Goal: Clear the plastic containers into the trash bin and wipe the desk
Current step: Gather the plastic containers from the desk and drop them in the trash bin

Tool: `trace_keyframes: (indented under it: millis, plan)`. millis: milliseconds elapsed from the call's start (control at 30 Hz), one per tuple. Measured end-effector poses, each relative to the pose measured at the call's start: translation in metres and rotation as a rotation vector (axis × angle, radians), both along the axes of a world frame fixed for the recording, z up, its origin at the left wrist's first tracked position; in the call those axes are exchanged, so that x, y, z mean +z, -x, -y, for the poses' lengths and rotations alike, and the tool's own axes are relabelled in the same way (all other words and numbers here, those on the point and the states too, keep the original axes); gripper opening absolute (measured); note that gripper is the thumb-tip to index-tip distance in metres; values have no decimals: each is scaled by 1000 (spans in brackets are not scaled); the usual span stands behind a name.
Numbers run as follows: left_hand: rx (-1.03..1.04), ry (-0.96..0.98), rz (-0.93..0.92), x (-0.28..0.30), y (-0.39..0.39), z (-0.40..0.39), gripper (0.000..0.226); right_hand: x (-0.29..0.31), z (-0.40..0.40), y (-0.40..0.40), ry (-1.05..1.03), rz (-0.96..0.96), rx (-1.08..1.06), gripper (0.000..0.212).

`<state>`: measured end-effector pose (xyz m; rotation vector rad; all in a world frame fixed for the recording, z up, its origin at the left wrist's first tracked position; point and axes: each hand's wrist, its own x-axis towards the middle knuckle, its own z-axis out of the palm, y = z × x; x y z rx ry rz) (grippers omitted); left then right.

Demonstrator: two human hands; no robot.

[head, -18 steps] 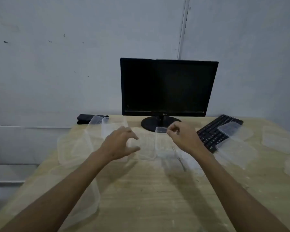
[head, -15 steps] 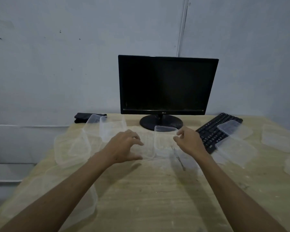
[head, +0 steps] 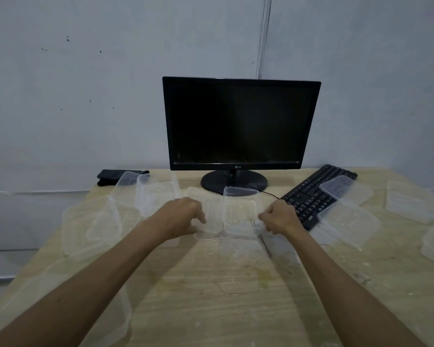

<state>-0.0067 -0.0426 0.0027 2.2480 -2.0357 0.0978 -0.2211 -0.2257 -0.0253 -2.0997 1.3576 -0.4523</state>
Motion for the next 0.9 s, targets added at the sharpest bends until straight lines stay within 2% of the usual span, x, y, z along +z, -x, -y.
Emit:
trace_keyframes:
  millis: [133,267,367,500,600,700,800,833,900]
  plan:
    - [62,254,-24,10,-4,0,20,6,-2,6,-151,213,-46,28]
    - [166,599,-246,27,-6,3,15,16,-2,11,-274,420,-104,24]
    - [236,720,-464,42,1,5,13,22,-2,11,-329,479,-97,17]
    - [260,808,-635,42,15,6,7,27,-9,6,-409,505,-58,12]
    - [336,933,-948,36,22,10,8,29,-18,0,-464,590,-50,12]
    - [512,1072,-1409,38,25,13,14,30,-27,-6,-515,700,-68,11]
    - [540,993,-1886,37,30,16,24,31,-37,-12,-577,795,-57,12]
    - [550,932,-1966,34,33,17,28,33,-40,-14,-597,820,-47,12]
    - [614,814,-1952,25,39,19,34,35,-46,-18,-647,873,-32,10]
